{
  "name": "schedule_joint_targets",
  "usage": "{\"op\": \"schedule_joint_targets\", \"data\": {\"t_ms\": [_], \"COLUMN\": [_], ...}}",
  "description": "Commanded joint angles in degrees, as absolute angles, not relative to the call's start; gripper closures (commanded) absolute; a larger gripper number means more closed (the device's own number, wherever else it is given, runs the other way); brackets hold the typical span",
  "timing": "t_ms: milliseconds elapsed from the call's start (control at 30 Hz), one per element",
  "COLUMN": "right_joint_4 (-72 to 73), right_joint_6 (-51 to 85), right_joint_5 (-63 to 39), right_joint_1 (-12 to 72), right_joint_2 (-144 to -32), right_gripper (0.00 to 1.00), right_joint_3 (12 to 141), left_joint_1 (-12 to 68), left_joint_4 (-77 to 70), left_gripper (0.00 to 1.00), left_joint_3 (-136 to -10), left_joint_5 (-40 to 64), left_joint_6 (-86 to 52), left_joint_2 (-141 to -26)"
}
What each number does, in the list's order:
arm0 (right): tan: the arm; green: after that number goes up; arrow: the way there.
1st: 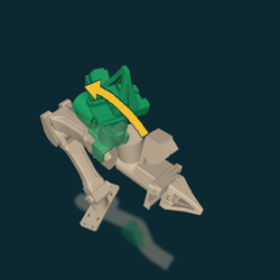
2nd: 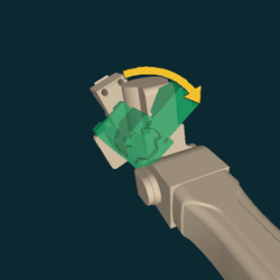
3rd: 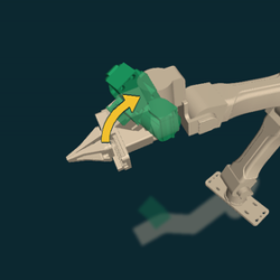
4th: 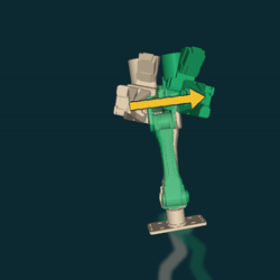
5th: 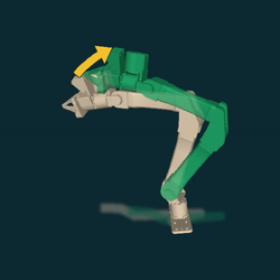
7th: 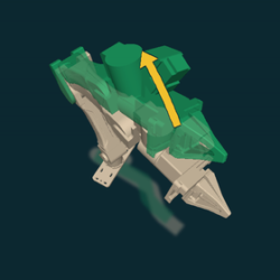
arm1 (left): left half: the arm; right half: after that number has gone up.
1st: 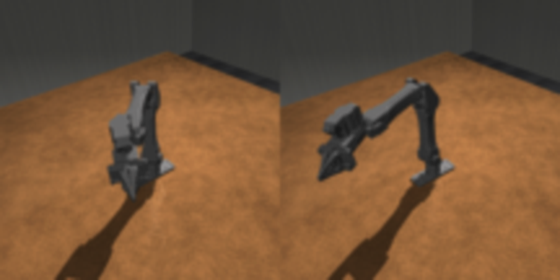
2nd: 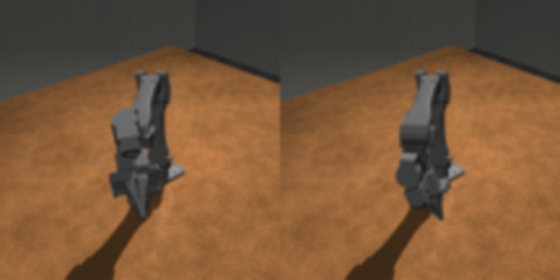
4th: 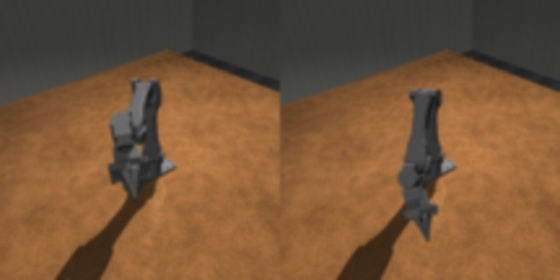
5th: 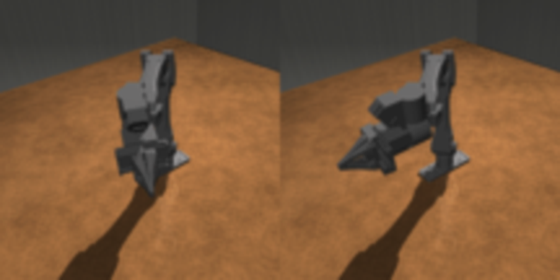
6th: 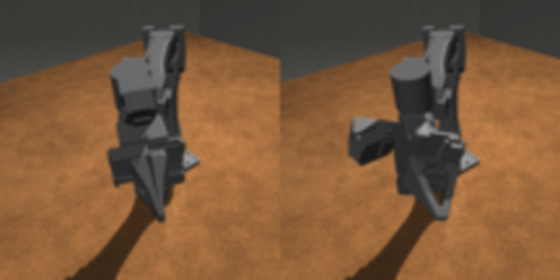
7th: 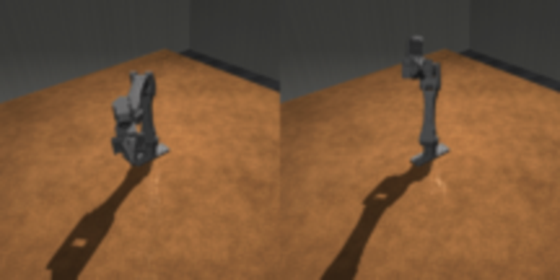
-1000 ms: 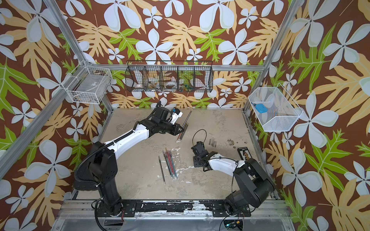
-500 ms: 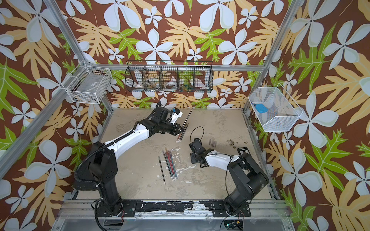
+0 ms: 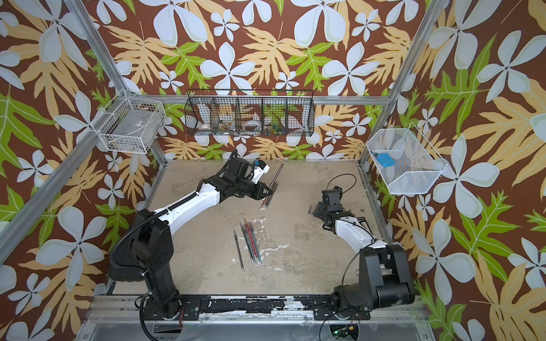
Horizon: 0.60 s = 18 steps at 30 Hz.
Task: Remove the protective cover of the pencils
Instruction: Place the protective sleeve at the center of the board.
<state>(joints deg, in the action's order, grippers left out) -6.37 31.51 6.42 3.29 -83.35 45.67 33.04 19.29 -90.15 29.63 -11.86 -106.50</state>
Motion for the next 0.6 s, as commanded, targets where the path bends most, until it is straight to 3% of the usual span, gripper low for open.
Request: {"op": "schedule_joint_targets", "data": {"t_ms": [0,167,567], "right_joint_4": [-3.5,-3.3,0.9], "right_joint_6": [31.8,29.3,27.9], "right_joint_5": [3.8,2.6,-3.5], "right_joint_1": [0.8,-0.3,-0.7], "right_joint_2": [-86.6,-93.8,-97.2], "right_gripper": [1.00,1.00,0.96], "right_joint_3": [47.2,50.4,49.4], "left_joint_1": [32.9,32.9,32.9], "left_joint_4": [18.0,17.9,18.3], "left_gripper": [1.00,1.00,1.00], "left_joint_3": [-90.1,-90.1,-90.3], "left_joint_5": [30.8,31.0,30.8], "left_joint_6": [-12.0,-12.1,-11.8], "left_joint_2": [-106.2,-106.7,-107.4]}}
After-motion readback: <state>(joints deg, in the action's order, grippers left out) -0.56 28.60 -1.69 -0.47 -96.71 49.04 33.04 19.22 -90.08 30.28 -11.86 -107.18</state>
